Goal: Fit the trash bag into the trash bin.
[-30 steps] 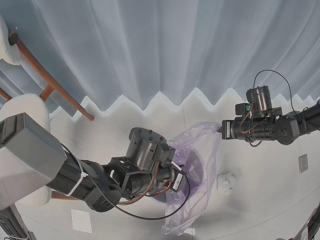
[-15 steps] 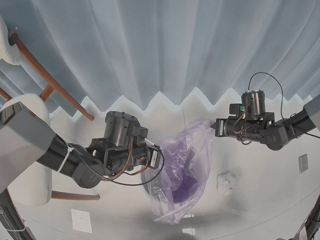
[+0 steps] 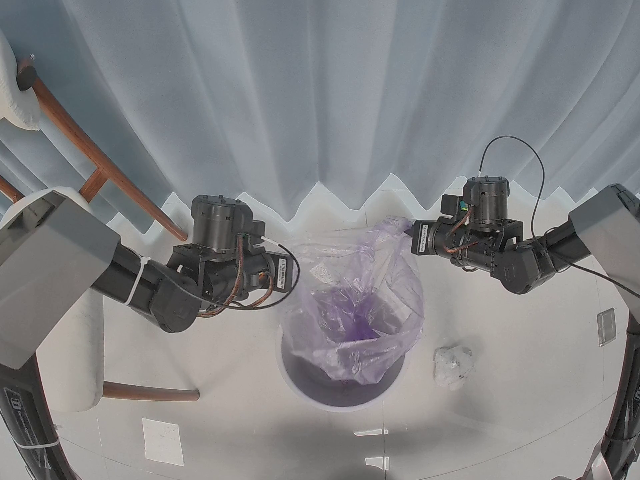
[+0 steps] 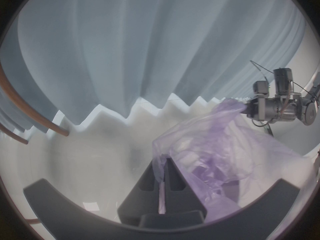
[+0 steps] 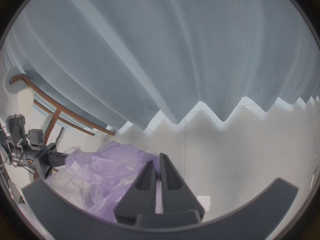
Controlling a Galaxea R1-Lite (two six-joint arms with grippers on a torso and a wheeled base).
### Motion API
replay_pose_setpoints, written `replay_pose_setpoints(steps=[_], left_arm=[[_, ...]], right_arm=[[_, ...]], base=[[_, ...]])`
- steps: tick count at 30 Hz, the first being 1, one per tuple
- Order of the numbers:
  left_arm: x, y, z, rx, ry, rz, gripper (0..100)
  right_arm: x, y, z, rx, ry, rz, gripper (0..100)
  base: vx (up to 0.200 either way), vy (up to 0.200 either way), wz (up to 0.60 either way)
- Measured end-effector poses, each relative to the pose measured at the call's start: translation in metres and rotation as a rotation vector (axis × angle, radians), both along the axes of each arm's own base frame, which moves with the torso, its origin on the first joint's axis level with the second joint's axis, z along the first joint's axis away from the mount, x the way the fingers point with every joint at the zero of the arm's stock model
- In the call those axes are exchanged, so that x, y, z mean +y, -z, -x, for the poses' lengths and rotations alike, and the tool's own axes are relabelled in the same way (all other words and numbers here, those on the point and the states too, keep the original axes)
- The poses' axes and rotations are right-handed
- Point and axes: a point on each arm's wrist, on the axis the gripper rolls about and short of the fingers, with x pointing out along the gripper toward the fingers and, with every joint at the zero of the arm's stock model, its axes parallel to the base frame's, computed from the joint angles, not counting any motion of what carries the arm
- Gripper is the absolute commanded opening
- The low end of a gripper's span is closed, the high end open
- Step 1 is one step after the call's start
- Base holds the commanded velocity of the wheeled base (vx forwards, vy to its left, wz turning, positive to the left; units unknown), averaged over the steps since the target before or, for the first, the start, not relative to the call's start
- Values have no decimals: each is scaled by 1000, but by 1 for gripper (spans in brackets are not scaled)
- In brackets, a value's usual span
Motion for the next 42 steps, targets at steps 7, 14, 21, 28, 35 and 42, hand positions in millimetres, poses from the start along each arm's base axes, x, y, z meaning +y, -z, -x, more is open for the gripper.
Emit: replay_pose_setpoints(steps=[7, 14, 21, 28, 35, 42], left_arm=[[22, 16, -20, 14, -70, -11, 0], [31, 34, -21, 58, -88, -40, 0], [38, 54, -15, 76, -86, -77, 0], [40, 63, -13, 73, -77, -93, 0], [37, 57, -8, 61, -63, -91, 0], [31, 49, 2, 47, -41, -88, 0]], right_arm=[[5, 15, -16, -10, 4, -2, 0], [7, 30, -24, -36, 6, -11, 0], [2, 41, -28, -19, 18, -5, 100], [-4, 27, -20, -14, 28, -33, 100], [-23, -9, 9, 56, 4, -69, 100], [-38, -33, 42, 292, -10, -11, 100]], base=[[0, 0, 0], [0, 0, 0], [0, 0, 0], [0, 0, 0], [0, 0, 0], [0, 0, 0]])
